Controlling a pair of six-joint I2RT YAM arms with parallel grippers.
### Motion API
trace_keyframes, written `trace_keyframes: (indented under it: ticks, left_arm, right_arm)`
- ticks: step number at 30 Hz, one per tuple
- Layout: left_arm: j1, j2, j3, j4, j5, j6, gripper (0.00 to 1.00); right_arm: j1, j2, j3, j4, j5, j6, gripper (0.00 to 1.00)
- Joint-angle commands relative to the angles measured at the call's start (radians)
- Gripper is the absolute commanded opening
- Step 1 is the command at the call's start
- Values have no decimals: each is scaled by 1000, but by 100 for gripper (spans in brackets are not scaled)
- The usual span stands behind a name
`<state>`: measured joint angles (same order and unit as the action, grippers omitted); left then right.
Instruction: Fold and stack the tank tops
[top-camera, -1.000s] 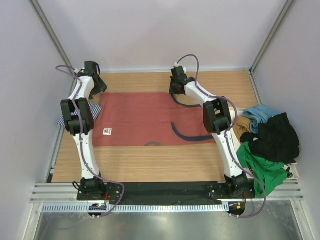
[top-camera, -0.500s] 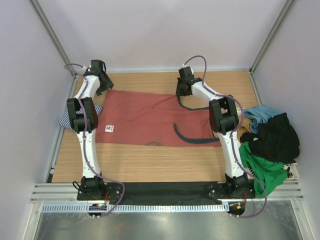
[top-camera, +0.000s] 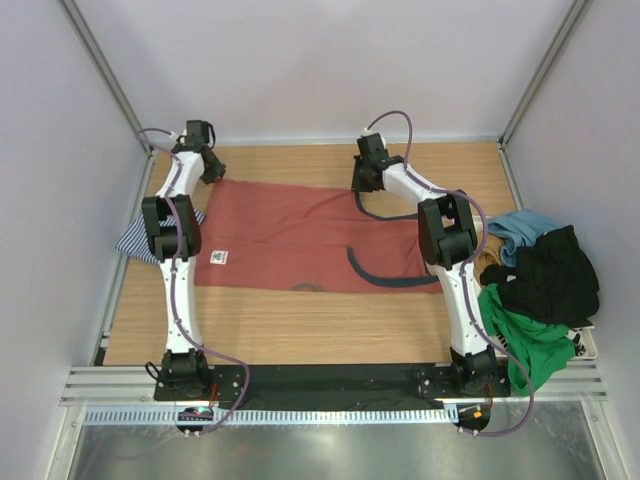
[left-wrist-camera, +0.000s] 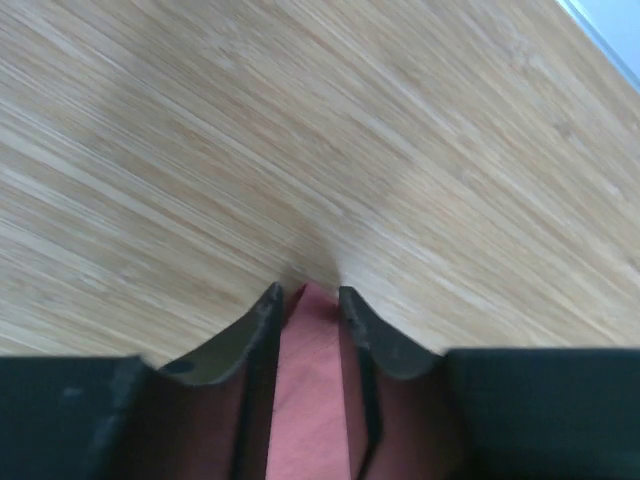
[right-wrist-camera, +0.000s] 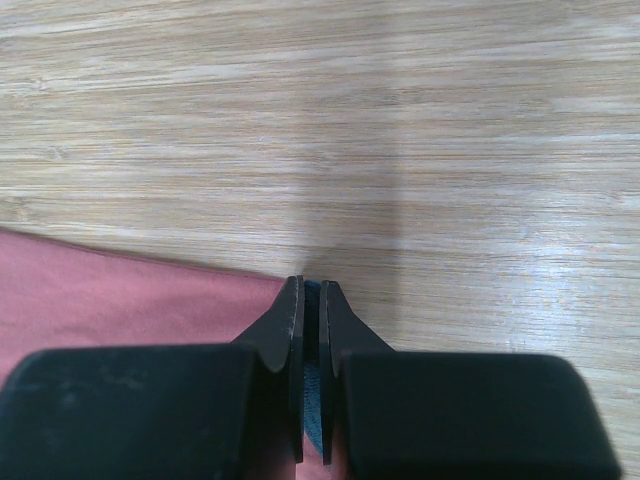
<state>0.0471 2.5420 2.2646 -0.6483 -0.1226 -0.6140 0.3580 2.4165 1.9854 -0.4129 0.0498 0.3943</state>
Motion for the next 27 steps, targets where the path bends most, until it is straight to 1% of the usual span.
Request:
trace_keyframes:
  ticks: [1, 2, 4, 5, 7, 8, 12, 13, 16, 17, 18, 24, 27]
  left_arm:
    - [-1, 17, 27, -17, 21, 0, 26]
    - [-3, 11, 23, -19, 20, 2, 23]
    - [-4, -11, 3, -16, 17, 6, 22]
    - [-6, -17, -3, -14, 11, 8, 16]
    - [-6, -32, -20, -5, 9, 17, 8]
    - [-4, -34, -22, -4, 9, 17, 0]
    - [-6, -54, -37, -2, 3, 26, 0]
    - [-6, -80, -48, 10, 1, 28, 0]
    - [-4, -138, -138, 76, -8, 33, 0]
    - [-4, -179, -161, 90, -9, 34, 0]
    - [-6, -201, -207, 120, -9, 36, 0]
    - [-6, -340, -359, 183, -43, 48, 0]
    - [-6, -391, -427, 219, -51, 49, 0]
  right_arm:
    - [1, -39, -8, -7, 4, -17, 1]
    - [1, -40, -8, -7, 2, -17, 1]
    - [1, -39, -5, -9, 4, -17, 1]
    - [1, -39, -2, -10, 4, -18, 1]
    - [-1, -36, 15, -18, 4, -15, 1]
    - [-1, -34, 21, -21, 2, -15, 1]
    - [1, -42, 39, -30, -4, -9, 1]
    - [1, -52, 36, -27, -2, -11, 1]
    - [16, -80, 13, -14, 37, -11, 1]
    - [33, -101, 3, -7, 53, -15, 1]
    - [41, -115, -20, 5, 70, -20, 1]
    - [78, -215, -129, 58, 146, -11, 1]
    - [93, -278, -219, 89, 208, -3, 1]
